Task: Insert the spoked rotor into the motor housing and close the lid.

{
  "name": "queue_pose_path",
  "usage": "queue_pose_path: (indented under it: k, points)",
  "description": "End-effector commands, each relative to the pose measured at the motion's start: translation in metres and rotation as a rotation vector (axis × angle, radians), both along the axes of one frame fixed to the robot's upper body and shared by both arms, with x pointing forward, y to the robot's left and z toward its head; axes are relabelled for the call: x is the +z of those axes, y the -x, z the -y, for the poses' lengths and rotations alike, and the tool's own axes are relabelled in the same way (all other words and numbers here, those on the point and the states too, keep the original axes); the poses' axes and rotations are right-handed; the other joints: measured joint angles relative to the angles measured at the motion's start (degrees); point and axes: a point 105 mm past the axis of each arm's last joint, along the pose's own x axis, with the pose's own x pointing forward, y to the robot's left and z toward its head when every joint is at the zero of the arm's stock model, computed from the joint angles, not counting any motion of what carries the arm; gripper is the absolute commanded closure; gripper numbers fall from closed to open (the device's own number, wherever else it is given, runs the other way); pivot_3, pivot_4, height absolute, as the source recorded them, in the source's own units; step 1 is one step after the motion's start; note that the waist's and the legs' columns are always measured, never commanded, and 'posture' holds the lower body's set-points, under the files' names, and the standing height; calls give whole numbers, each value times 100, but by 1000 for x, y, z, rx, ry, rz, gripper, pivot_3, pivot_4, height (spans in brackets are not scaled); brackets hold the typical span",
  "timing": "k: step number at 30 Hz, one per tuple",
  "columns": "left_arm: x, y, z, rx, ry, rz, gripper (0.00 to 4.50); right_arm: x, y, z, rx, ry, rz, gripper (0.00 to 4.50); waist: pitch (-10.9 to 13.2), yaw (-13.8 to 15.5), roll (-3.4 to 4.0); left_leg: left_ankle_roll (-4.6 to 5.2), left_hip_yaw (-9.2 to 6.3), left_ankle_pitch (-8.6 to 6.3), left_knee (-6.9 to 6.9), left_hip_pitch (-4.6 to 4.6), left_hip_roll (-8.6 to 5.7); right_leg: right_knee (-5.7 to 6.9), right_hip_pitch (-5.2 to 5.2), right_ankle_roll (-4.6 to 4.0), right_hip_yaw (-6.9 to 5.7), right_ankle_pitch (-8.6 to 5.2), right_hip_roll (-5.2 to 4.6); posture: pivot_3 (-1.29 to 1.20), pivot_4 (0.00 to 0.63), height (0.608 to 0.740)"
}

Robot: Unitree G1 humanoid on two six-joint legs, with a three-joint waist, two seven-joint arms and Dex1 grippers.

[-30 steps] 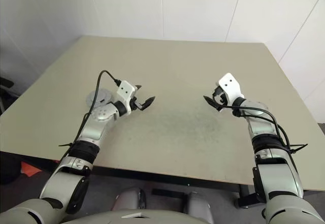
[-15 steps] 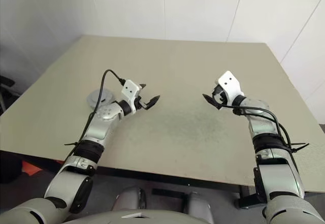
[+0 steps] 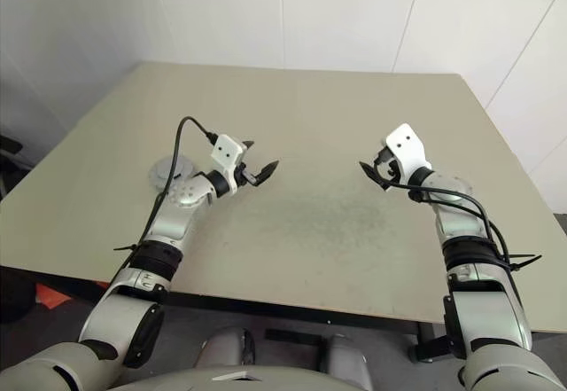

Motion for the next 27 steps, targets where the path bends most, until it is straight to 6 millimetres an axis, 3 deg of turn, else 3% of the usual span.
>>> queue_pose_path:
  k: [1,8,12,18,22,27]
  points:
    - [29,-7,-7,89,66,109,41,36,-8,-18,-31,-143,157,160,1,-3,2,0,0,0,0,-1,0,0,-2,0,0,0,0,0,0,740]
    - [24,0,-2,69,66,88,41,21,-9,-31,-14,-102,127,160,1,38,2,3,2,-2,-3,-7,-4,-5,-2,0,1,0,-4,0,0,740]
    - [22,2,-7,46,43,74,41,27,-14,-20,-20,-70,132,160,2,21,4,4,3,-3,-3,-11,-5,-8,-5,0,1,0,-5,0,0,740]
    - [17,9,-17,-22,-11,19,41,27,-19,-22,13,17,137,160,2,-18,4,2,4,-2,-4,-7,-1,-5,-8,0,1,0,-4,0,0,740]
    - [18,5,-32,28,-32,22,41,31,-25,-19,-9,60,168,160,4,-12,6,2,7,-2,-4,-13,-2,-1,-17,0,3,0,-4,0,0,740]
    - [23,3,-33,32,-33,32,41,30,-22,-25,37,67,170,160,4,10,6,3,6,-3,-4,-19,-3,-3,-17,0,3,0,-5,0,0,740]
